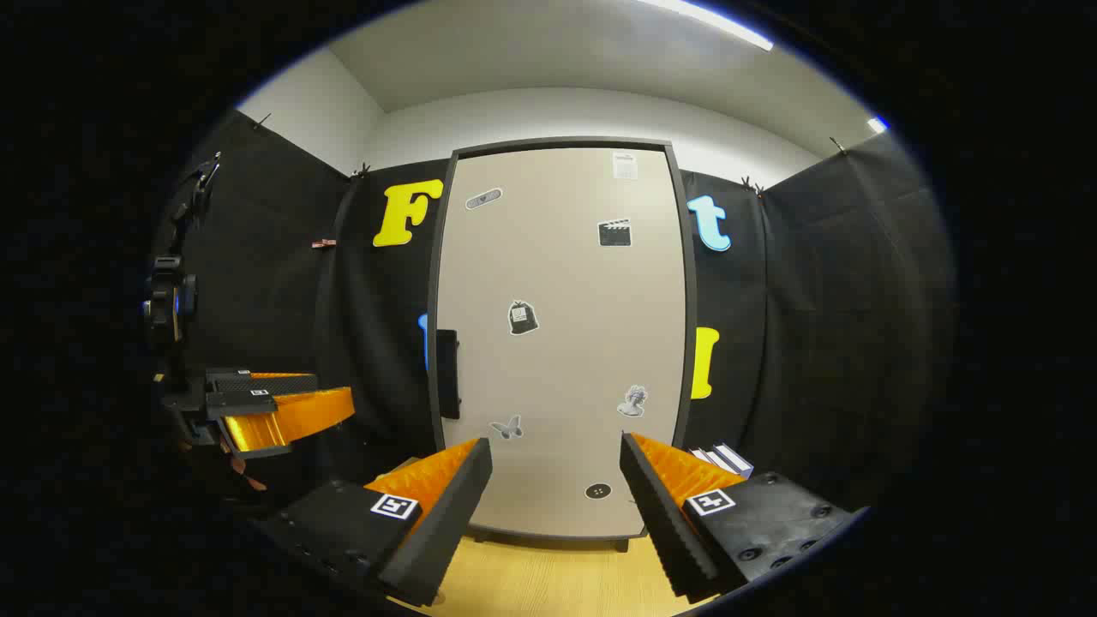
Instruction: Open the cabinet door with the right hand, grasp the bottle in the cabinet with the left hand and place it on the coaster, then close the cabinet door with the right hand.
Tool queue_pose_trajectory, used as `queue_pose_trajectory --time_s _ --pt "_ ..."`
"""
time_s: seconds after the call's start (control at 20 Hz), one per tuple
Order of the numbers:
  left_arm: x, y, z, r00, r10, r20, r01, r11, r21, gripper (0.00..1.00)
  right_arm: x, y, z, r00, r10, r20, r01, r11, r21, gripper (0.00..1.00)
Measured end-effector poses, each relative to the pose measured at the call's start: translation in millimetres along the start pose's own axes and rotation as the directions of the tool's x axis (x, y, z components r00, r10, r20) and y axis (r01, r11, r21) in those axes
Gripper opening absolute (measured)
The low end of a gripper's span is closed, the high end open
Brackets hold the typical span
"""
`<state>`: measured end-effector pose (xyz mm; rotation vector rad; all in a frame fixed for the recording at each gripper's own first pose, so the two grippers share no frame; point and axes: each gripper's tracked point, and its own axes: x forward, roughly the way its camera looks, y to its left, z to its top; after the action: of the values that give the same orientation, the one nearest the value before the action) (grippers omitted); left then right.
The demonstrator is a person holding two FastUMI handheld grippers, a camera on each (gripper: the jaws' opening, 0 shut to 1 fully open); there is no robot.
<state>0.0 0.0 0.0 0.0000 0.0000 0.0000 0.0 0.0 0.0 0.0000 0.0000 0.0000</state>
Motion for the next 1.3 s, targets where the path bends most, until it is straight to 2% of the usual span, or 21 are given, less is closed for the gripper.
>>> queue_pose_trajectory --time_s 0.35,0.4,0.65,0.7,0.75,1.05,1.1,1.15,1.3 --pt "-2 5 -4 1.0 0.02 -0.011 -0.02 1.0 0.0 0.88 3 8 -2 0.999 0.036 -0.009 -0.036 0.999 0.008 0.98" --pt "-2 6 -4 1.0 0.023 -0.013 -0.023 1.0 0.0 0.84 3 10 -2 0.999 0.047 -0.005 -0.047 0.999 -0.009 0.98" --pt "-6 8 -5 0.999 0.027 -0.02 -0.027 1.0 -0.008 0.88 -4 23 1 0.997 0.068 0.027 -0.065 0.991 -0.114 0.98" --pt "-7 8 -7 0.999 0.029 -0.023 -0.03 1.0 -0.005 0.84 -5 27 -1 0.997 0.076 0.021 -0.073 0.991 -0.114 0.97" --pt "-8 9 -7 0.999 0.031 -0.024 -0.031 1.0 -0.002 0.88 -5 28 -2 0.997 0.078 0.016 -0.076 0.991 -0.113 0.97" --pt "-13 16 -7 0.999 0.046 -0.023 -0.046 0.999 -0.004 0.88 -4 30 -5 0.997 0.079 0.001 -0.079 0.993 -0.091 0.97" --pt "-13 18 -7 0.999 0.048 -0.022 -0.048 0.999 -0.004 0.84 -4 31 -5 0.997 0.08 0.0 -0.079 0.993 -0.089 0.98" --pt "-14 20 -6 0.998 0.052 -0.02 -0.052 0.999 -0.003 0.88 -5 34 -5 0.997 0.082 -0.001 -0.082 0.993 -0.086 0.98" --pt "-17 31 -7 0.998 0.061 -0.014 -0.061 0.998 0.0 0.88 3 44 -7 0.996 0.087 -0.011 -0.088 0.993 -0.08 0.98"
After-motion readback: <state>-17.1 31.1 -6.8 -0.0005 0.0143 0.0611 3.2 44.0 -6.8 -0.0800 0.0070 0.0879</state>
